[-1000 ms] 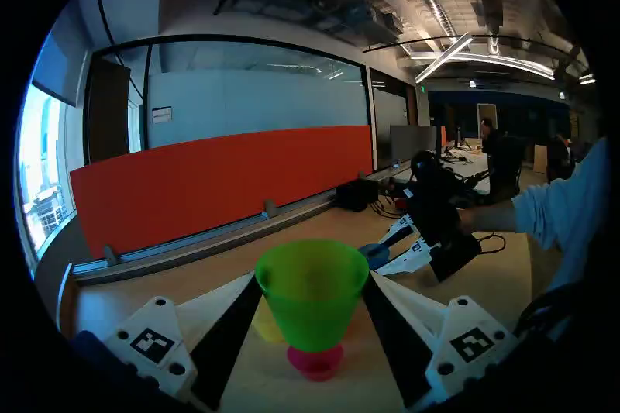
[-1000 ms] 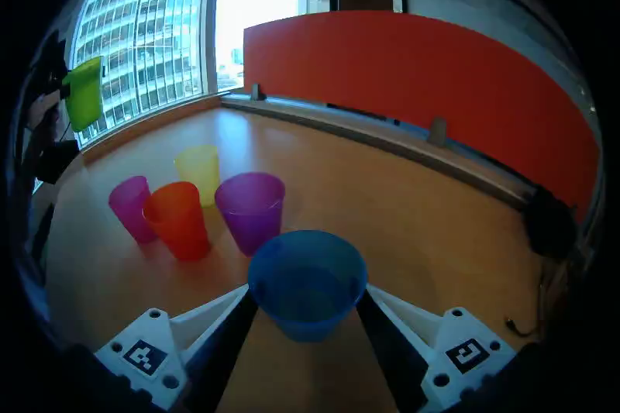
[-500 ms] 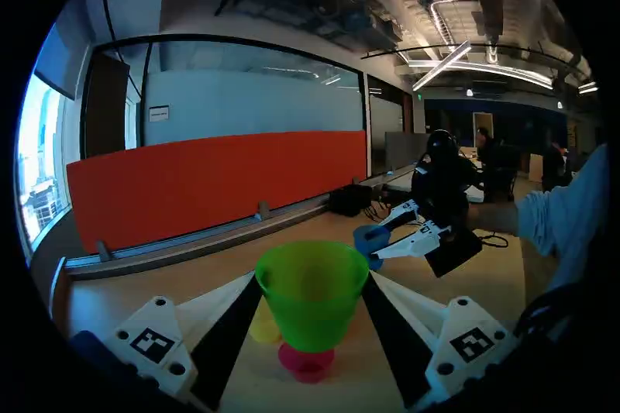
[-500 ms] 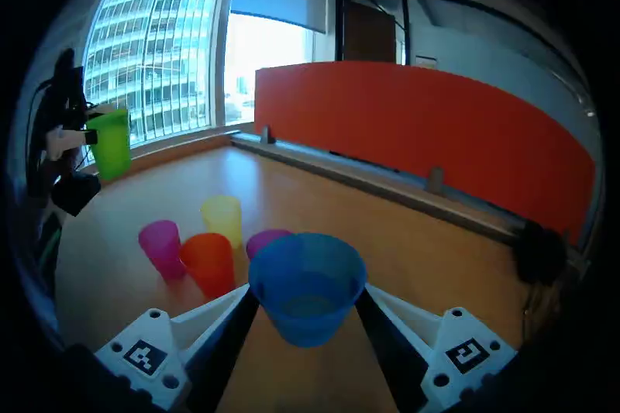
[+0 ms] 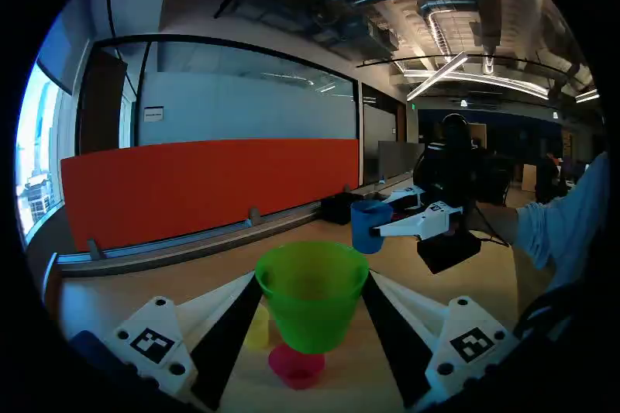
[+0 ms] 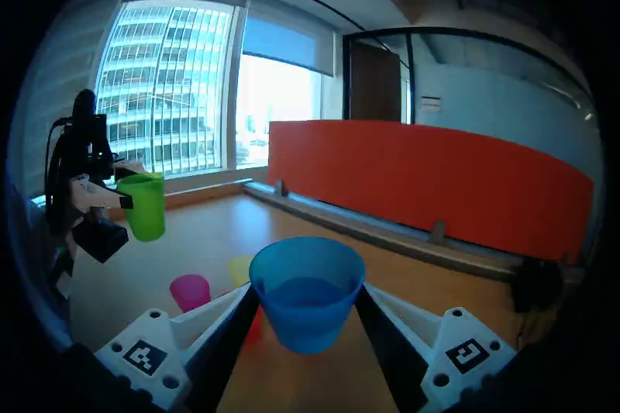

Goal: Pour water

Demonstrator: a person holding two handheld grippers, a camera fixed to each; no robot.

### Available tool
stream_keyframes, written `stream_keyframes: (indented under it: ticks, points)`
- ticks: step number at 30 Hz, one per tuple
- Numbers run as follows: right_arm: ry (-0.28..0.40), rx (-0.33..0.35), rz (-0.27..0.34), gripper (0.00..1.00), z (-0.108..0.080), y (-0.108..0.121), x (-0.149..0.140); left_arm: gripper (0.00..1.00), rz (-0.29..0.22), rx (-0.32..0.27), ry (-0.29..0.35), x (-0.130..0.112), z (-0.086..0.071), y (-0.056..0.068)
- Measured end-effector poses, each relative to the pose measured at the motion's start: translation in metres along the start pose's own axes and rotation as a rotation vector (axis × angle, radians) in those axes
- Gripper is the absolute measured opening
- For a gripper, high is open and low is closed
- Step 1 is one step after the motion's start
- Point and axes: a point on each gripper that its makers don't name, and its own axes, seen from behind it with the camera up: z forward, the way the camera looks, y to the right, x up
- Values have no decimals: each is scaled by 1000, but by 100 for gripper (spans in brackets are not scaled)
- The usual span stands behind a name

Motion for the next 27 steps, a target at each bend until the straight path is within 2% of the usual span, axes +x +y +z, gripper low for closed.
stream_keyframes:
  ticks: [14, 27]
  points:
    - [135, -4, -35, 88, -11, -15, 54, 88, -1, -40, 10, 3, 3, 13]
    - [165, 20, -54, 88, -15, -25, 73, 88, -8, -63, 26, 7, 3, 18]
